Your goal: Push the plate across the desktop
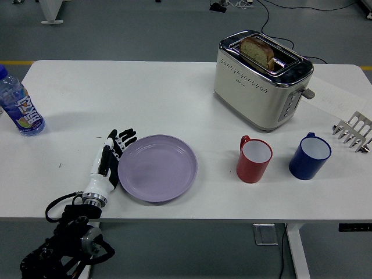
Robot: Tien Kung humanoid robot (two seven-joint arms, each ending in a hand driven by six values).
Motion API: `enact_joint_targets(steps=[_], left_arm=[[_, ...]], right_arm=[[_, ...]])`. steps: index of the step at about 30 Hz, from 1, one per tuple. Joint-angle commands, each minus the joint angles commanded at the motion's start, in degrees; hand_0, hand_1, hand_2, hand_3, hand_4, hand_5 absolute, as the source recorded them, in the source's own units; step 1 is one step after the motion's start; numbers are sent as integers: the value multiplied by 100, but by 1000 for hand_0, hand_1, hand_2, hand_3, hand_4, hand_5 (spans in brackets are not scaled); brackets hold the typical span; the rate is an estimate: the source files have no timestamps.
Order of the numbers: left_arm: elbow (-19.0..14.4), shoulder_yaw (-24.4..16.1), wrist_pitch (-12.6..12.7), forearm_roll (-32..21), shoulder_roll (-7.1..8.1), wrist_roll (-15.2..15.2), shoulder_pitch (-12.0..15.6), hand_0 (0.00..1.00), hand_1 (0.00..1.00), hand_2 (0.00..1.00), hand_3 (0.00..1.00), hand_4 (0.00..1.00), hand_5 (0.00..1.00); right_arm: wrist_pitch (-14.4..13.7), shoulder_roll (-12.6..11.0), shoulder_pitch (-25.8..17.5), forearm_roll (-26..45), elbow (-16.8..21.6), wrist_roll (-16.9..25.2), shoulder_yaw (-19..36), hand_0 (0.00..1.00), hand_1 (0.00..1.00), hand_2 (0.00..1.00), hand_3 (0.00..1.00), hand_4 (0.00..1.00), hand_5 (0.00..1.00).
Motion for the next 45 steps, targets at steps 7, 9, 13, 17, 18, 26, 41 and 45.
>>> enact_joint_targets(steps=[7, 9, 13, 17, 18, 26, 41, 45], left_arm=[[-128, 189, -7, -66, 0, -1, -34, 785, 798, 773, 671, 527, 998], [-151, 239, -11, -84, 0, 1, -41, 785, 798, 773, 672, 526, 998], [-177, 311, -15, -130, 0, -5, -37, 785, 798, 773, 672, 526, 998], [-206, 410, -15, -166, 0, -12, -46, 785, 798, 773, 672, 527, 998], [-210, 425, -15, -169, 0, -13, -51, 785, 798, 773, 672, 527, 998], [-235, 471, -9, -187, 0, -22, -85, 783, 797, 773, 672, 528, 998], [-275, -149, 141, -55, 0, -53, -272, 783, 795, 772, 672, 527, 998], [-347, -351, 188, -18, 0, -3, -293, 769, 745, 713, 656, 530, 998]], right_arm=[[5, 4, -23, -34, 0, -7, 22, 593, 527, 618, 607, 366, 532], [5, 6, -26, -45, 1, -10, 29, 593, 527, 618, 607, 365, 533], [6, 6, -28, -40, 1, -8, 24, 593, 527, 618, 607, 365, 533], [12, 3, -19, -38, -1, -2, 19, 592, 527, 618, 608, 366, 535], [14, 2, -15, -38, -1, 0, 18, 592, 527, 618, 608, 366, 535], [20, -1, 8, -31, -2, 4, 3, 593, 527, 618, 608, 366, 534], [27, -3, 52, 19, -7, 26, -30, 593, 527, 618, 607, 367, 534], [30, -10, 55, 39, -10, 34, -36, 592, 527, 616, 607, 368, 533]])
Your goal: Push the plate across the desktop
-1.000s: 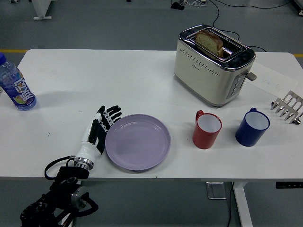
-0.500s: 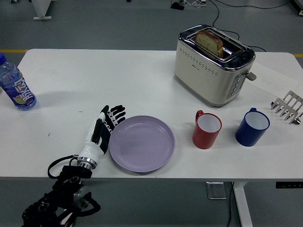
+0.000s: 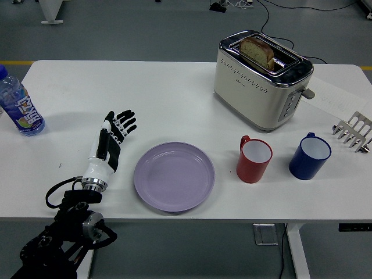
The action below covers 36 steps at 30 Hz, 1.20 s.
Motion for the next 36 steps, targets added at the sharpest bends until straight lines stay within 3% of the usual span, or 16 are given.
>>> enact_joint_targets(steps=[6, 13, 16, 26, 36], left_arm=[[-115, -397, 33, 64, 20, 112, 10, 769, 745, 713, 656, 530, 998], [-336, -724, 78, 138, 353, 205, 78, 750, 720, 701, 645, 534, 998], [-459, -896, 103, 150, 603, 242, 186, 750, 720, 701, 645, 534, 998], [-689, -1518, 353, 138, 1037, 378, 476, 724, 695, 678, 610, 536, 998], [-911, -2342, 399, 226, 1268, 679, 970, 704, 684, 660, 591, 543, 998]], right_arm=[[6, -20, 1, 30, -9, 20, -13, 592, 527, 616, 607, 368, 533], [7, -29, -8, 49, -15, 36, -23, 592, 527, 614, 607, 369, 531], [-1, -26, -27, 128, -17, 60, -59, 592, 527, 614, 607, 369, 531], [-15, -15, -119, 200, -15, 67, -82, 592, 527, 614, 606, 370, 529], [-21, -6, -181, 307, -18, 88, -132, 592, 527, 613, 606, 371, 528]])
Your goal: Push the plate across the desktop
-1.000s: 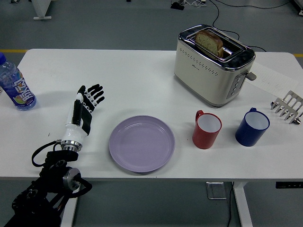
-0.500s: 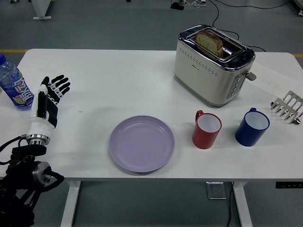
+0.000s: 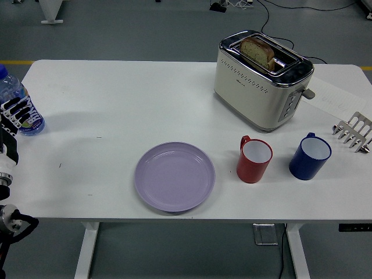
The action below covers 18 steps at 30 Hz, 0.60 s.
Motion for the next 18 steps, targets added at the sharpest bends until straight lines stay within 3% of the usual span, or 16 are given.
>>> enact_joint_targets(steps=[2, 6, 7, 9, 12, 13, 18], left_arm=[[-9, -46, 6, -13, 5, 34, 20, 676, 676, 648, 583, 550, 998], [-13, -266, -281, -407, 54, 562, 118, 676, 676, 648, 583, 550, 998], [-20, -357, -459, -630, 42, 673, 136, 650, 678, 654, 584, 551, 998], [-24, -396, -570, -827, 35, 715, 142, 650, 678, 654, 584, 551, 998], [-16, -609, -1090, -1525, -3, 1106, 128, 650, 678, 654, 584, 551, 998], [-14, -631, -1150, -1657, -4, 1154, 125, 645, 683, 655, 598, 560, 998], [6, -774, -1641, -2195, -13, 1956, 119, 645, 683, 655, 598, 560, 998]], right_arm=[[1, 0, -2, 4, 0, 0, -1, 592, 527, 613, 605, 371, 527], [11, 4, -24, 20, -4, 6, -2, 592, 527, 613, 605, 371, 527], [13, 6, -29, 32, -7, 13, -6, 593, 527, 612, 606, 371, 526], [13, 7, -31, 41, -8, 17, -9, 593, 527, 612, 606, 371, 526], [16, 6, -32, 109, -11, 44, -51, 593, 527, 612, 606, 371, 526], [17, 5, -31, 112, -12, 45, -53, 592, 526, 611, 605, 371, 529], [9, -1, -17, 124, -16, 55, -56, 592, 526, 611, 605, 371, 529]])
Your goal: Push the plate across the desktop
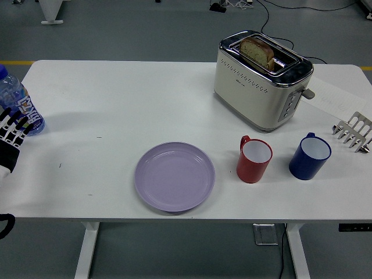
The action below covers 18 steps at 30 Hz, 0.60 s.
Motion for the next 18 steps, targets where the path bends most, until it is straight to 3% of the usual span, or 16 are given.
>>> enact_joint_targets(steps=[5, 18], left_arm=[[14, -72, -158, -95, -33, 147, -21, 635, 682, 650, 604, 559, 998], [45, -172, -118, -37, -40, 115, -33, 631, 685, 648, 609, 553, 998]], right_arm=[[0, -6, 26, 26, -1, 10, -22, 592, 527, 610, 604, 371, 528], [3, -18, 59, -38, -4, 6, -8, 592, 526, 610, 602, 371, 523]])
